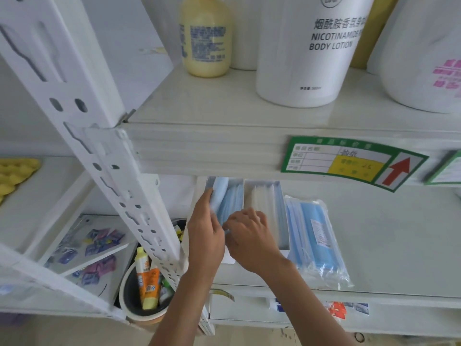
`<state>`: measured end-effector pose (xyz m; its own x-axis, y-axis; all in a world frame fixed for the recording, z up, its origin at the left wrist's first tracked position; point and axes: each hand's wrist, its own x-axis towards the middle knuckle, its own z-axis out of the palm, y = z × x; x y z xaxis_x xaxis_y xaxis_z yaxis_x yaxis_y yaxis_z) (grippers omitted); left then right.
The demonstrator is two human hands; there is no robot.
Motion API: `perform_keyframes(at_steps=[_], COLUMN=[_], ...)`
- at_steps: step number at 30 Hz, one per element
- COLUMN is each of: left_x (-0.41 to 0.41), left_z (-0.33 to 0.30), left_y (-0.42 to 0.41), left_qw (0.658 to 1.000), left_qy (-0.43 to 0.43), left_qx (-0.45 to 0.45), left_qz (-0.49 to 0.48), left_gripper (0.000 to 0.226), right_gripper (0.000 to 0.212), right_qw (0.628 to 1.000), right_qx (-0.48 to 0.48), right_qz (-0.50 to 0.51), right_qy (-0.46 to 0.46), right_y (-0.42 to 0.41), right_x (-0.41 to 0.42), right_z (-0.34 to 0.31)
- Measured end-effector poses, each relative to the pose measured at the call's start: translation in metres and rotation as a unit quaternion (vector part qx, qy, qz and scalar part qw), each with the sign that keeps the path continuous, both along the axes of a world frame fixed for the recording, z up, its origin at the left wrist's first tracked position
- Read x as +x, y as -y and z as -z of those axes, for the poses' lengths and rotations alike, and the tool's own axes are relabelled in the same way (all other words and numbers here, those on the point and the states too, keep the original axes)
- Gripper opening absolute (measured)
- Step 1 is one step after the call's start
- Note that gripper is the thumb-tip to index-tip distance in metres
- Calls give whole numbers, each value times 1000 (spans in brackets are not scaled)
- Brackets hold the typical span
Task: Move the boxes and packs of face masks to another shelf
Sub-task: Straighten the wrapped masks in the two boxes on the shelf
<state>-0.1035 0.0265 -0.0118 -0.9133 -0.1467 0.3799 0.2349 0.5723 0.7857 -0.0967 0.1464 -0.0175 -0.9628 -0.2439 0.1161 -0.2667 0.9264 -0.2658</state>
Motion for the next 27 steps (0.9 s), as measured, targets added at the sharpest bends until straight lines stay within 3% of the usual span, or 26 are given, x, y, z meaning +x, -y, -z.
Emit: perform_keyframes(at_steps=[4,7,9,11,14,16,19,21,24,27], left_x=[-2,-2,-2,-4,-3,-4,-7,-7,-7,-11], left_z=[7,0,0,8,19,20,17,16,19,17], left_y=[4,6,9,15,14,11,11,13,13,8], left_qw=[995,995,988,971,937,937,952,939,907,914], left_qy=[61,30,4,30,98,120,84,75,127,153], left_qx=[-39,-11,-60,-169,-313,-313,-266,-303,-384,-369], left_qz=[69,99,139,164,119,98,128,145,119,73], left_gripper=[71,93,86,66,40,47,59,60,57,50], right_gripper=[25,24,26,27,24,27,36,42,42,38], right_qw=[1000,1000,1000,1000,1000,1000,1000,999,997,997], right_qx=[-3,8,14,16,8,7,12,30,46,34], right_qz=[-1,-6,-7,-3,2,2,4,22,58,74], right_qy=[0,8,8,3,-2,-1,-7,-14,-10,-7], right_y=[2,0,1,2,1,-1,-2,-1,1,1], right_x=[2,3,3,3,3,4,6,8,10,11], right_z=[-2,-4,-6,-6,-4,-2,0,0,1,4])
